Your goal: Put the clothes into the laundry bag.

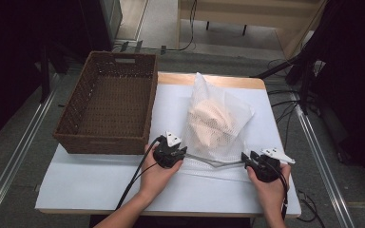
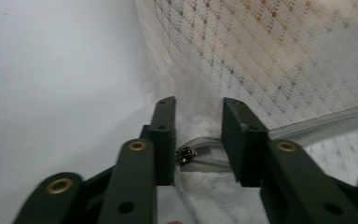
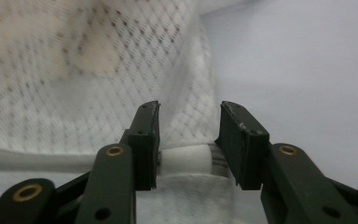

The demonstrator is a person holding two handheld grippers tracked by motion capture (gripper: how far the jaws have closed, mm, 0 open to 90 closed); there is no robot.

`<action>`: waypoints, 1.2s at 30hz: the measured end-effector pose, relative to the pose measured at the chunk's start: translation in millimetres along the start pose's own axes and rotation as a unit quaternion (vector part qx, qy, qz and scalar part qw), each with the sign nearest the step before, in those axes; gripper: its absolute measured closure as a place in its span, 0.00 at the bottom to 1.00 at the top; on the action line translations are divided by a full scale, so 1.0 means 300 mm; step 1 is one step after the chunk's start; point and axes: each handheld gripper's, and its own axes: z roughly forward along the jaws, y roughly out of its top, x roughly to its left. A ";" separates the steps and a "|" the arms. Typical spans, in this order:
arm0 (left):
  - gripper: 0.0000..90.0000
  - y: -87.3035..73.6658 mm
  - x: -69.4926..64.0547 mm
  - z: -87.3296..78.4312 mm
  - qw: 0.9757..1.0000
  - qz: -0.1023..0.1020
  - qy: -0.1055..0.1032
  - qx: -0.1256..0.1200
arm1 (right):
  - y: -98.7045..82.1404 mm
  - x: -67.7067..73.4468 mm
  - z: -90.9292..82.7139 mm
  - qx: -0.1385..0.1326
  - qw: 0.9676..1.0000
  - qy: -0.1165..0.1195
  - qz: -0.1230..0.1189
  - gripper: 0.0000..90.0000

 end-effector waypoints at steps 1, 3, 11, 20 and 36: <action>0.81 -0.003 0.005 -0.004 1.000 0.003 0.002 -0.001 | 0.000 0.002 0.002 0.008 1.000 -0.019 -0.015 0.67; 0.83 -0.010 0.012 -0.010 1.000 0.006 0.005 -0.001 | -0.003 0.003 0.009 0.023 0.999 -0.030 -0.023 0.66; 0.59 -0.069 0.033 -0.087 0.998 0.019 -0.024 -0.049 | -0.012 -0.011 -0.020 -0.011 1.000 0.004 -0.013 0.61; 0.33 -0.142 0.074 -0.203 0.994 -0.016 -0.038 -0.100 | -0.023 -0.036 -0.064 -0.033 0.999 0.034 -0.015 0.39; 0.00 -0.229 0.198 -0.392 0.990 -0.017 -0.078 -0.119 | -0.023 -0.061 -0.118 -0.071 0.995 0.072 -0.001 0.30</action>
